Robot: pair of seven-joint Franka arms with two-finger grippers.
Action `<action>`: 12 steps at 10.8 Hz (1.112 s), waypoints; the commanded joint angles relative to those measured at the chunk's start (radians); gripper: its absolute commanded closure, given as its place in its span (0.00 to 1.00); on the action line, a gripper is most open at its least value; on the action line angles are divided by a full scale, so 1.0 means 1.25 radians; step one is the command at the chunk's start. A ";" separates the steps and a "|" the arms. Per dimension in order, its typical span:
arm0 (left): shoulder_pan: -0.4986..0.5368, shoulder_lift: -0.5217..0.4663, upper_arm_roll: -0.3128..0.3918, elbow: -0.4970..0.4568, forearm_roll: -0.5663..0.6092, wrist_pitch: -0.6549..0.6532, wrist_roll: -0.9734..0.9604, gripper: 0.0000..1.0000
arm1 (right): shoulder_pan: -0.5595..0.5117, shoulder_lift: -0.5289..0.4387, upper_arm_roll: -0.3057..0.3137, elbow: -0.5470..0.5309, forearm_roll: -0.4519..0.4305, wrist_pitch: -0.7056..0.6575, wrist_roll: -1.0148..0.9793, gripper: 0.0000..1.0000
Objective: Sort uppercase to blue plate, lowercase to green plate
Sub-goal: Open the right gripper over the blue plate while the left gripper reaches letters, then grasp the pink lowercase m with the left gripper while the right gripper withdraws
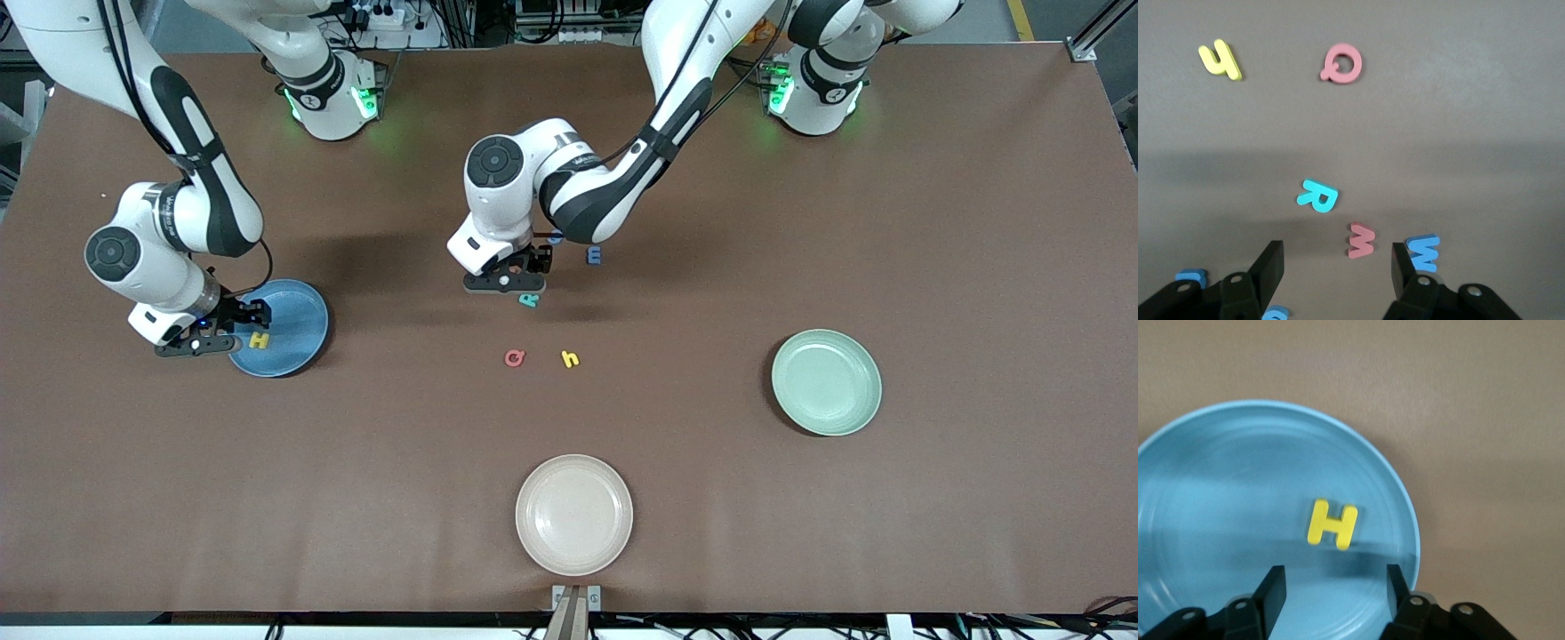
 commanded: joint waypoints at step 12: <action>-0.053 0.086 0.021 0.029 -0.016 0.062 -0.021 0.39 | 0.070 -0.270 0.060 0.319 0.012 -0.671 0.016 0.29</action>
